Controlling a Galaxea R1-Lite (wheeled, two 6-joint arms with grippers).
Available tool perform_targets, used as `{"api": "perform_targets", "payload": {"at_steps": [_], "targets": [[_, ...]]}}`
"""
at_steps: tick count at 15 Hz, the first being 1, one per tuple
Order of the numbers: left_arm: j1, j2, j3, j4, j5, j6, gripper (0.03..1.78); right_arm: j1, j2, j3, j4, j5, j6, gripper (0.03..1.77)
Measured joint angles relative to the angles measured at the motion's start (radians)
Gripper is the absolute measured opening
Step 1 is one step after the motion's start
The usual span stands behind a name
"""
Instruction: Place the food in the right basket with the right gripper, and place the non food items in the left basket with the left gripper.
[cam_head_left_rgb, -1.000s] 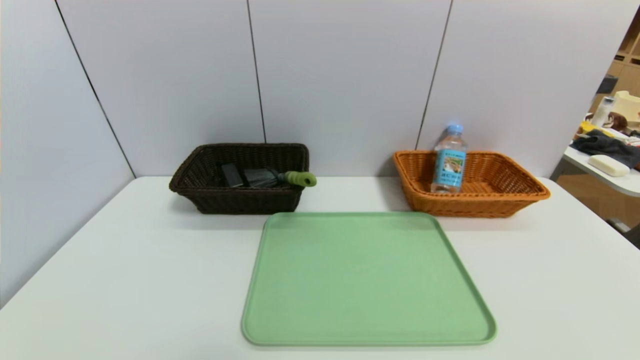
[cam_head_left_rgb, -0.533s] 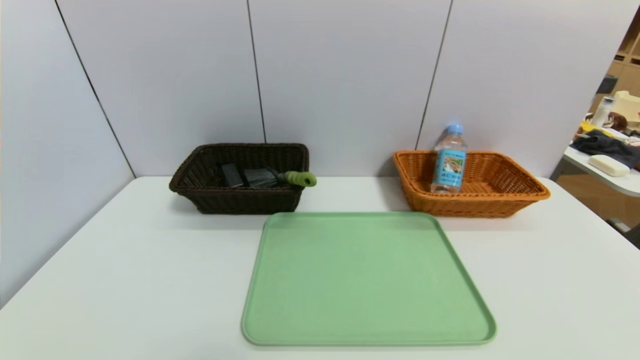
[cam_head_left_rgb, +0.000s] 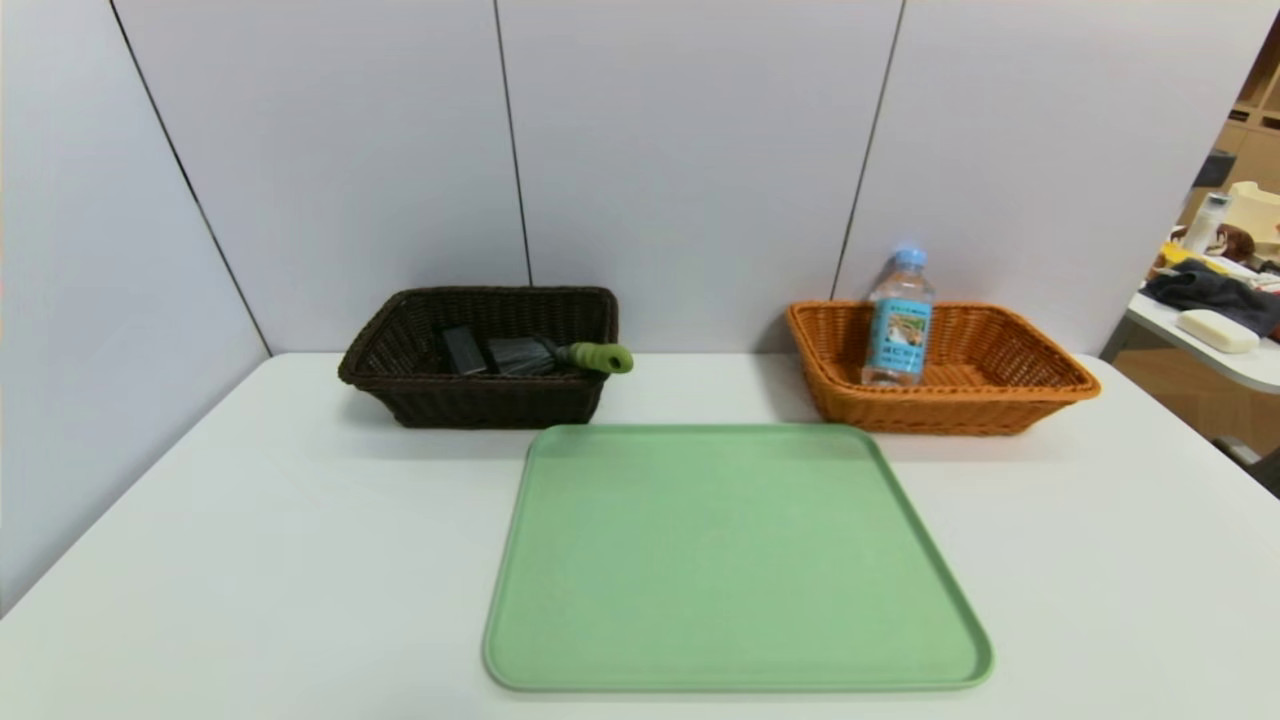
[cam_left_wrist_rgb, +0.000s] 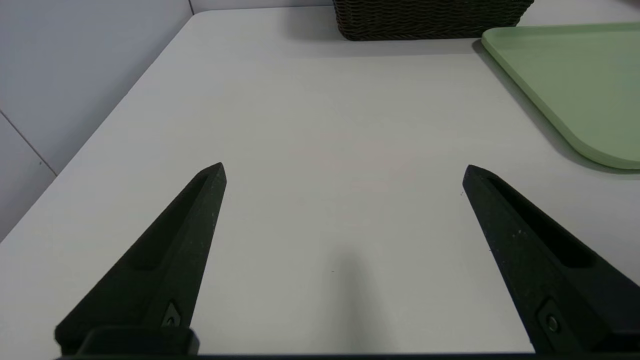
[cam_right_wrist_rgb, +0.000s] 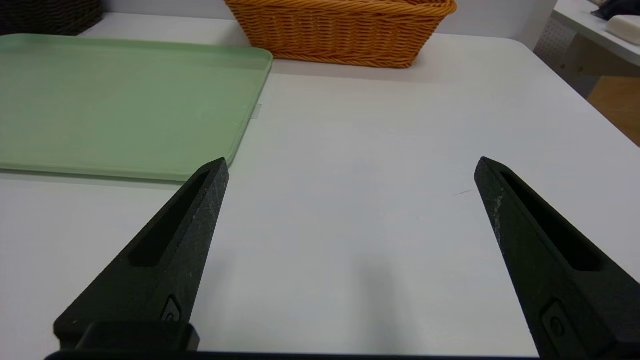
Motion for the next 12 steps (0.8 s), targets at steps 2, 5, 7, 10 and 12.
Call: {"api": "perform_targets", "payload": {"at_steps": [2, 5, 7, 10, 12], "targets": [[0.000, 0.000, 0.000, 0.000, 0.000, 0.000, 1.69, 0.000, 0.000, 0.000, 0.001, 0.004, -0.015, 1.70], [0.000, 0.000, 0.000, 0.000, 0.000, 0.000, 1.69, 0.000, 0.000, 0.000, -0.001, 0.004, -0.021, 1.70], [0.000, 0.000, 0.000, 0.000, 0.000, 0.001, 1.69, 0.000, 0.000, 0.000, 0.000, 0.005, -0.021, 1.70], [0.000, 0.000, 0.000, 0.000, 0.000, 0.001, 1.69, 0.000, 0.000, 0.000, 0.001, 0.000, -0.026, 1.70], [0.000, 0.000, 0.000, 0.000, 0.000, 0.001, 1.69, 0.000, 0.000, 0.000, 0.000, -0.001, -0.024, 1.70]]}}
